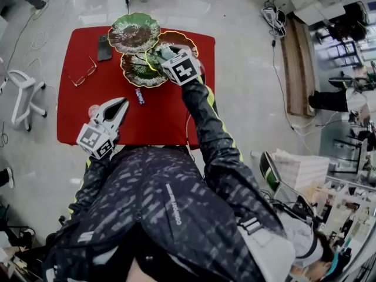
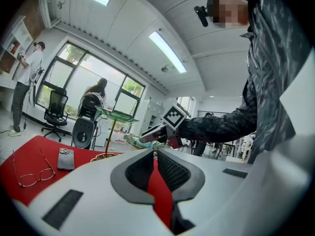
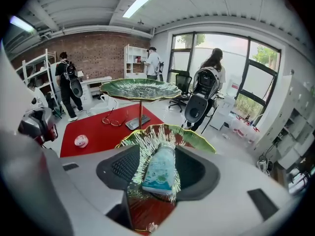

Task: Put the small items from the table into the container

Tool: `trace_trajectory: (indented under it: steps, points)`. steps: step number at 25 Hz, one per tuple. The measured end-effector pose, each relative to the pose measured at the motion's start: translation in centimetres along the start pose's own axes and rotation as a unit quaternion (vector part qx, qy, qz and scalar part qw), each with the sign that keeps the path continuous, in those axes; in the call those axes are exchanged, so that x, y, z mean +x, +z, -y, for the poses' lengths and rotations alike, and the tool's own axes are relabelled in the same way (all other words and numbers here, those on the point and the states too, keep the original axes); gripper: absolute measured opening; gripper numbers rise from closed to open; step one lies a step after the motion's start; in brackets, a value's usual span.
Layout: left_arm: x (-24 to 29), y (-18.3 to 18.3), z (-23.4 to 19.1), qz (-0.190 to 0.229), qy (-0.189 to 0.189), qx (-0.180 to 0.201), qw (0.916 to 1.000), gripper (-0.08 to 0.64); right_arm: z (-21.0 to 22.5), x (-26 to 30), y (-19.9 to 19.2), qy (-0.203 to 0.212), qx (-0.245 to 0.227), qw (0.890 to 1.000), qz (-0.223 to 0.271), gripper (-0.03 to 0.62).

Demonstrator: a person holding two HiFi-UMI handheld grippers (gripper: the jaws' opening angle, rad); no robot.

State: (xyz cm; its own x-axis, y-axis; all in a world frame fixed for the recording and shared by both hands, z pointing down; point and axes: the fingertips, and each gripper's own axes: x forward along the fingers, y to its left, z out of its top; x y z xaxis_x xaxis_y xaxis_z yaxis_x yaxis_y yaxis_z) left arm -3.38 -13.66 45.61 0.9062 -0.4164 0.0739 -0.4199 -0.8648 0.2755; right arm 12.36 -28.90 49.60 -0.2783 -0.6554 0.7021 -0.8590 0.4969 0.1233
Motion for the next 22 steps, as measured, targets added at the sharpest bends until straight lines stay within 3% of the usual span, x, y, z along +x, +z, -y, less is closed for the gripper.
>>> trace_trajectory:
  steps: [22]
  points:
    - [1.8,0.8,0.0,0.001,-0.006,0.016,0.9999,0.012,-2.2,-2.3,-0.2,0.007,-0.001,1.000,0.022,0.212]
